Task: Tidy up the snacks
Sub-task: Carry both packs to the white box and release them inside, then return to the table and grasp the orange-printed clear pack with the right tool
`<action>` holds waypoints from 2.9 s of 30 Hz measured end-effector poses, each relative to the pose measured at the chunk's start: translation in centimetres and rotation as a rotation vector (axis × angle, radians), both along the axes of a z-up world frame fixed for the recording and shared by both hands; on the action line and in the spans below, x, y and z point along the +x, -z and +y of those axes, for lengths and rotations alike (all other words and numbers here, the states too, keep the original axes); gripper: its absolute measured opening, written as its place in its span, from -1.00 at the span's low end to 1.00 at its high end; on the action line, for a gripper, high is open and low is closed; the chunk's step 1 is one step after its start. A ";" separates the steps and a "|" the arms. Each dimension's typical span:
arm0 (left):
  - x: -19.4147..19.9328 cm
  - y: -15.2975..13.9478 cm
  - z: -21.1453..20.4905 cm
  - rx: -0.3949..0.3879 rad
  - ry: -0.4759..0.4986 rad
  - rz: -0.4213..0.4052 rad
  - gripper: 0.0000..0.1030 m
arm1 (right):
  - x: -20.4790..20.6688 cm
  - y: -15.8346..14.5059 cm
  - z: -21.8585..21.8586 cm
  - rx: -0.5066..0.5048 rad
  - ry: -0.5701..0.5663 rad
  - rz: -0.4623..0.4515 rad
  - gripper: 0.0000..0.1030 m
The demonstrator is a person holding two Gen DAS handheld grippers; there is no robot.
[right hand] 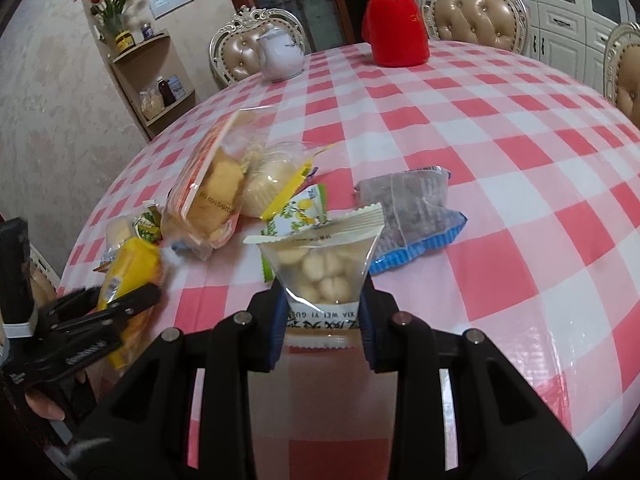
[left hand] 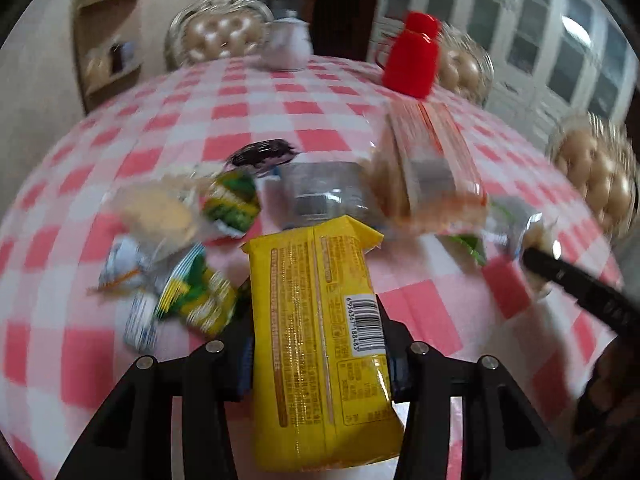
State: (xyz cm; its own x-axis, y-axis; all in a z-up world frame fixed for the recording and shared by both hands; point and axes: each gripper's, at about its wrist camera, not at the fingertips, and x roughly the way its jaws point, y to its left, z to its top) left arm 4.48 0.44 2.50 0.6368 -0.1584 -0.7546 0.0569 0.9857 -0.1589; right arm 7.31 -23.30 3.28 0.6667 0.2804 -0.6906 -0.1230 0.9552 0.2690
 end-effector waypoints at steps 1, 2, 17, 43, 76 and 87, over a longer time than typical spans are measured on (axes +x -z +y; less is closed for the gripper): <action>-0.3 -0.1 0.3 -0.021 -0.012 -0.008 -0.06 | -0.1 -0.1 -0.1 0.008 0.006 -0.003 -0.32; -0.9 -0.3 0.6 -0.041 -0.025 -0.022 -0.06 | -0.3 -0.2 -0.2 0.016 0.013 -0.007 -0.32; -6.8 -2.2 -2.0 -0.091 0.000 -0.187 -0.06 | -11.1 -2.0 -0.1 0.149 0.045 -0.097 -0.32; -17.7 -3.3 -20.1 -0.149 0.463 -0.233 -0.06 | -28.2 -4.1 -13.7 0.032 0.282 -0.135 -0.32; -31.5 0.9 -40.1 -0.166 1.233 0.033 0.13 | -37.4 -3.3 -30.2 -0.441 0.734 0.163 0.26; -17.1 -4.9 -21.3 -0.187 0.672 -0.246 0.64 | -28.2 -6.1 -15.3 -0.257 0.382 -0.055 0.52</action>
